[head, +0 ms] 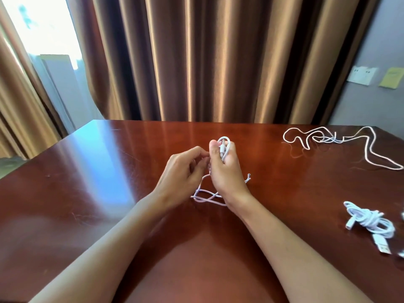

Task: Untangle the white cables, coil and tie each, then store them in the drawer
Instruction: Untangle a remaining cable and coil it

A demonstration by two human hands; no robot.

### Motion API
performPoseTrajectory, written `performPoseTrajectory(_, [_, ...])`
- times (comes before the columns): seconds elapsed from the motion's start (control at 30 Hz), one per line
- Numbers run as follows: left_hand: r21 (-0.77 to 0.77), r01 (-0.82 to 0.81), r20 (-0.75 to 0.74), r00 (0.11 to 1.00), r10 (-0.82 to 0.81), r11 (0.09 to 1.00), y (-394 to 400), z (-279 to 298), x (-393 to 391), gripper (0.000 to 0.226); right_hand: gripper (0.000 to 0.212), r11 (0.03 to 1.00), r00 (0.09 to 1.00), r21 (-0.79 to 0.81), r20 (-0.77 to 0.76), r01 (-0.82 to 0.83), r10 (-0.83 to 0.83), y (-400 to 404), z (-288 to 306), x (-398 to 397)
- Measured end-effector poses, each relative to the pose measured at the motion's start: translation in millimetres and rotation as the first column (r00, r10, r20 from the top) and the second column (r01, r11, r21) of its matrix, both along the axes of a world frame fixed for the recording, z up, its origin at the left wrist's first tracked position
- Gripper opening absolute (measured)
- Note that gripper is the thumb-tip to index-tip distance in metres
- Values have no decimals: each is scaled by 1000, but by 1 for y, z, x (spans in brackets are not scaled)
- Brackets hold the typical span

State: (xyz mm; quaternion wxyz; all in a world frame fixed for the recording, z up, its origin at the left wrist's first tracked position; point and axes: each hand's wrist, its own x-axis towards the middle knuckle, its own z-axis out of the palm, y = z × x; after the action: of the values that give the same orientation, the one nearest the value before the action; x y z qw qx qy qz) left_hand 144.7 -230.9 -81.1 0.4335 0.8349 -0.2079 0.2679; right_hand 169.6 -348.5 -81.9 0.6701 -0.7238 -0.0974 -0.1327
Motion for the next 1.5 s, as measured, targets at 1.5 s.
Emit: performPoseTrajectory(1.5, [-472, -63, -109, 994, 13, 879, 10, 8, 10, 39, 42, 871, 855, 130, -166, -475, 491, -18, 24, -14])
